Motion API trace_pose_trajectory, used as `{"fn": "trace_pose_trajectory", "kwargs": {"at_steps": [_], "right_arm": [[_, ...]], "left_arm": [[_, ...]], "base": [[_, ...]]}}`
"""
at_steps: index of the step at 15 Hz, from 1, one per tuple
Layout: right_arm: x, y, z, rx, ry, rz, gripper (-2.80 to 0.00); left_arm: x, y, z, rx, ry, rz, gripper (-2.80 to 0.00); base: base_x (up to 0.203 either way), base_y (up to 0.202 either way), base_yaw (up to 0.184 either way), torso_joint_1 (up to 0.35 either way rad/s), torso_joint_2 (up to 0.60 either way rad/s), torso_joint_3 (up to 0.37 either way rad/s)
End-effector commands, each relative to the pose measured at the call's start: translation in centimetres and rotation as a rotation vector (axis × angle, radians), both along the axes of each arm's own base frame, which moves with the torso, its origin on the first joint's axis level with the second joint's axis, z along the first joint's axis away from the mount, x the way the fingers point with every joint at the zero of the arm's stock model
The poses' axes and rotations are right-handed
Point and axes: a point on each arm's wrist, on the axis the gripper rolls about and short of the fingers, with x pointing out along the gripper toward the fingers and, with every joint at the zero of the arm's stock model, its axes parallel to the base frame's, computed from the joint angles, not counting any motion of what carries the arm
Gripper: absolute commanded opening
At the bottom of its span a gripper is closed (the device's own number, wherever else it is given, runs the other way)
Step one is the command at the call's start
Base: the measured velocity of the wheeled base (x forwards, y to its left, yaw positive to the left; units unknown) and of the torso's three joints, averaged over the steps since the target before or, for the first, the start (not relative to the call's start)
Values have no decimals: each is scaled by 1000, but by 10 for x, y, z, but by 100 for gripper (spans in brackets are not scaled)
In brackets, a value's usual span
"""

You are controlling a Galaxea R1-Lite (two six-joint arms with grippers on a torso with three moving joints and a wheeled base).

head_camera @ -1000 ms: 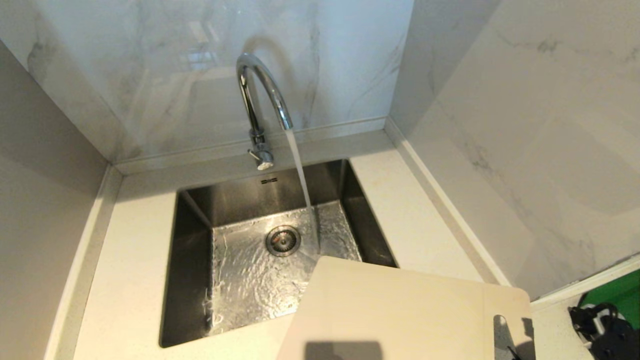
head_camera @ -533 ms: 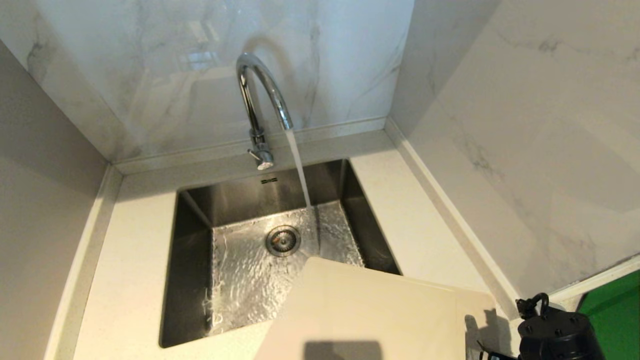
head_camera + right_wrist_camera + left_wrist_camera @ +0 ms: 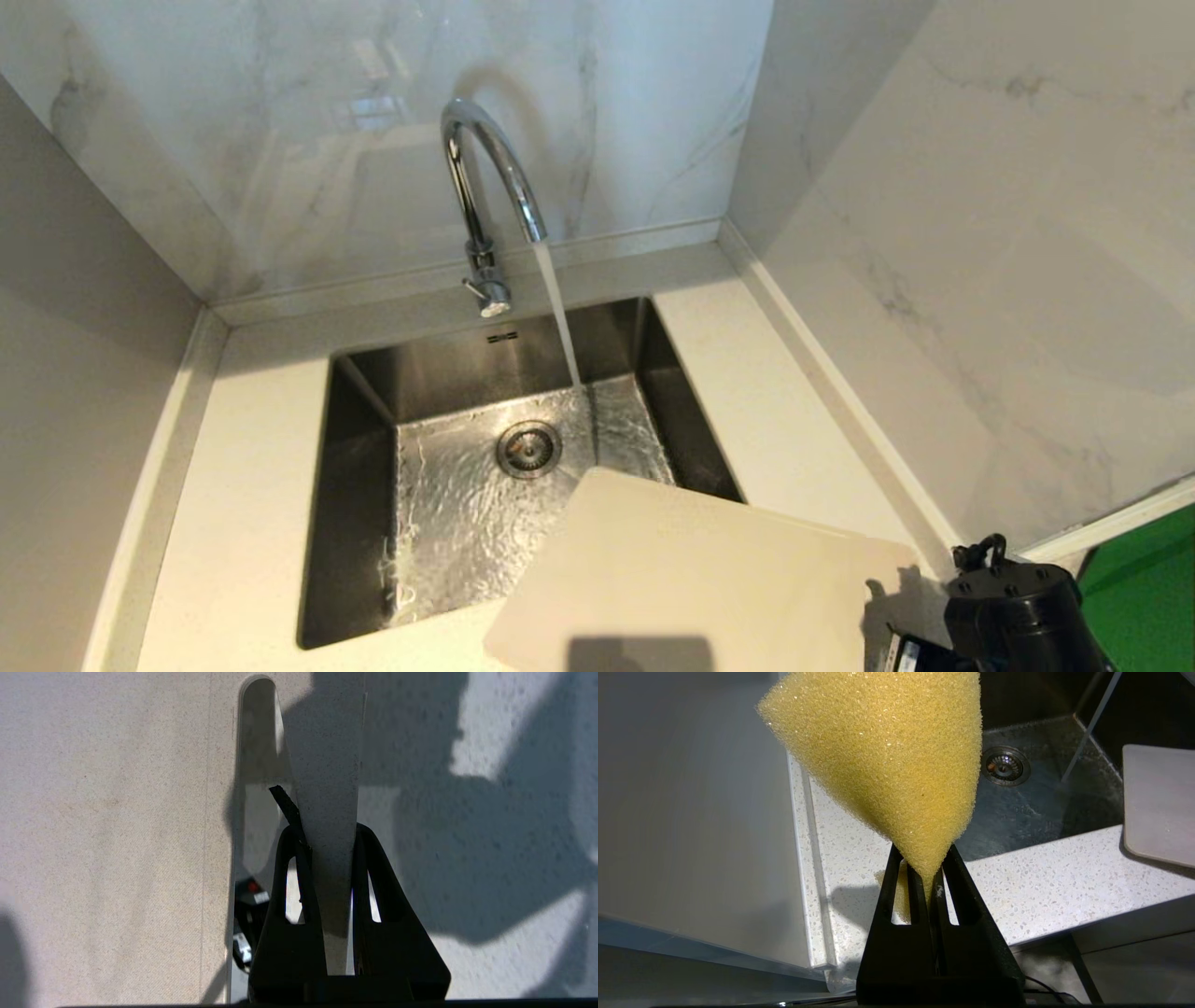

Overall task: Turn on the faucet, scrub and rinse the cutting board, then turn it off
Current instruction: Put down the cutting board

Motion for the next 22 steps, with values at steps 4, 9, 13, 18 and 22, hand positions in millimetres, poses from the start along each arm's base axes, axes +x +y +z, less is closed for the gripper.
{"fn": "trace_pose_trajectory", "kwargs": {"at_steps": [4,9,13,18,22], "right_arm": [[27,-11,-16,-29,-41,-54,-280],[31,-28,-15,-15,-46,-53,-280],[32,-29,-15,-14,-48,-56,-280],[32,-29,-15,-13,-61,-48,0],[25,-28,-9,2,-85,-4,0]], "left_arm": [[0,0,0,0,3,1,-280],[0,0,0,0,3,1,-280],[0,0,0,0,3,1,-280],[0,0,0,0,3,1,-280],[0,0,0,0,3,1,-280]], "base": [[0,0,0,0,0,0],[0,0,0,0,0,0],[0,0,0,0,0,0],[0,0,0,0,0,0],[0,0,0,0,0,0]]}}
